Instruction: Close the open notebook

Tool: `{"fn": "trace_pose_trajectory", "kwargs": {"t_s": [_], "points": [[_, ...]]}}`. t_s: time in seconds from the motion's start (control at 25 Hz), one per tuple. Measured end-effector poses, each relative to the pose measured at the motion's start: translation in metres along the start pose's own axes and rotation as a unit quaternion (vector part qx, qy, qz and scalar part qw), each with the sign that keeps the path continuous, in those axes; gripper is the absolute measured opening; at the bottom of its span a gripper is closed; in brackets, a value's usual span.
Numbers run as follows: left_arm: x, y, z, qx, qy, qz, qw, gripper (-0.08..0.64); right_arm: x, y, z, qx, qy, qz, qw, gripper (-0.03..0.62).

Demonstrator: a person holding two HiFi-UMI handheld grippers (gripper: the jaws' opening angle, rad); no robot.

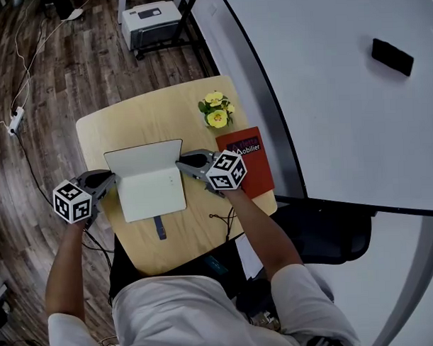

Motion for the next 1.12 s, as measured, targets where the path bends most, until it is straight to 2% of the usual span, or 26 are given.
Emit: {"fn": "trace_pose_trajectory", "kwargs": {"t_s": [0.2, 0.44, 0.8, 0.92, 1.12], "points": [[-0.001, -0.001, 0.005, 0.054, 0.007, -0.005, 0.9985, 0.029, -0.002, -0.004, -0.007, -0.053, -0.016, 0.012, 0.998, 0.044], [-0.001, -0.003, 0.015, 0.12, 0.031, -0.011, 0.9923, 0.029, -0.005, -0.01, -0.016, -0.125, -0.041, 0.011, 0.991, 0.044], [-0.002, -0.013, 0.025, 0.208, 0.056, -0.037, 0.9759, 0.029, -0.007, -0.015, -0.027, -0.195, -0.052, 0.013, 0.979, 0.044], [-0.001, -0.015, 0.028, 0.241, 0.064, -0.04, 0.9676, 0.03, -0.007, -0.014, -0.034, -0.21, -0.051, 0.017, 0.976, 0.044], [-0.002, -0.02, 0.032, 0.277, 0.067, -0.044, 0.9576, 0.031, -0.006, -0.019, -0.04, -0.242, -0.055, 0.009, 0.969, 0.044]]}}
Point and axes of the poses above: the fingertips, and each gripper's own axes: x forward along the fingers, z to its right, y out of its top, the point moved 7 cm from there along -x, backward along the fingers, and after that the axes turned 2 degrees about y, right-handed, at the moved point
